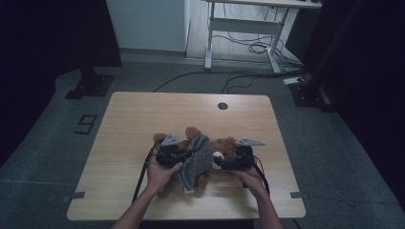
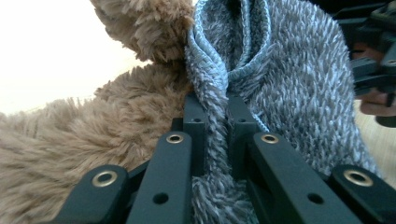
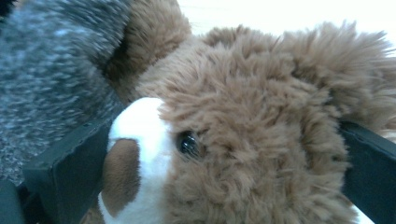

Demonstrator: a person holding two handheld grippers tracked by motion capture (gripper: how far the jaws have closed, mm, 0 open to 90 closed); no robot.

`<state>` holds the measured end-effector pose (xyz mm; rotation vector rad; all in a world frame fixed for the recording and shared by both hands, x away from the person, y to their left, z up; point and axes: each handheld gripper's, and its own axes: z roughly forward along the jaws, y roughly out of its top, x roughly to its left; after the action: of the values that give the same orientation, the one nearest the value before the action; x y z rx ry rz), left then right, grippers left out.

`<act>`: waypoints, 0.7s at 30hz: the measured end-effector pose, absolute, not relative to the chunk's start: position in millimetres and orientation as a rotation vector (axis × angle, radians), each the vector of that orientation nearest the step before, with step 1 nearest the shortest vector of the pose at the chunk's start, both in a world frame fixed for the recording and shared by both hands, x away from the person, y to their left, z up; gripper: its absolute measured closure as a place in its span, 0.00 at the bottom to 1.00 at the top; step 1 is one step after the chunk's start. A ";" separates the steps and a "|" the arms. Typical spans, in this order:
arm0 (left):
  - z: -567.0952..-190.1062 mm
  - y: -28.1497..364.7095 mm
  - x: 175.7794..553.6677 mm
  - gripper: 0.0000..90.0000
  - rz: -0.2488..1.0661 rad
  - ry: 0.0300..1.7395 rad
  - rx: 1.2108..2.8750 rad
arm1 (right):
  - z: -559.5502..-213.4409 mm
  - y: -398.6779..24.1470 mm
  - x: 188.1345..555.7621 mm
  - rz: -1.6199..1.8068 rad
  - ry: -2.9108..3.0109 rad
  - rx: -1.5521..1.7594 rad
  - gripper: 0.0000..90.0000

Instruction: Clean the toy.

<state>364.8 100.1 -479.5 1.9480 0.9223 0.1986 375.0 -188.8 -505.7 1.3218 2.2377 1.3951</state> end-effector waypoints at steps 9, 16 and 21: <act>-479.6 102.5 354.6 0.91 0.176 0.907 1.933 | -521.9 -188.3 363.3 1.365 2.254 1.303 0.00; -460.7 91.3 356.1 0.91 0.209 0.890 1.928 | -526.4 -188.3 354.1 1.397 2.240 1.229 0.16; -442.2 56.0 365.3 0.90 0.227 0.837 1.930 | -527.8 -189.6 347.4 1.429 2.206 1.172 0.29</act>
<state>365.3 56.0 -442.2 1.9303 0.8373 0.2271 347.4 -189.6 -527.8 1.1724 2.2058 1.4291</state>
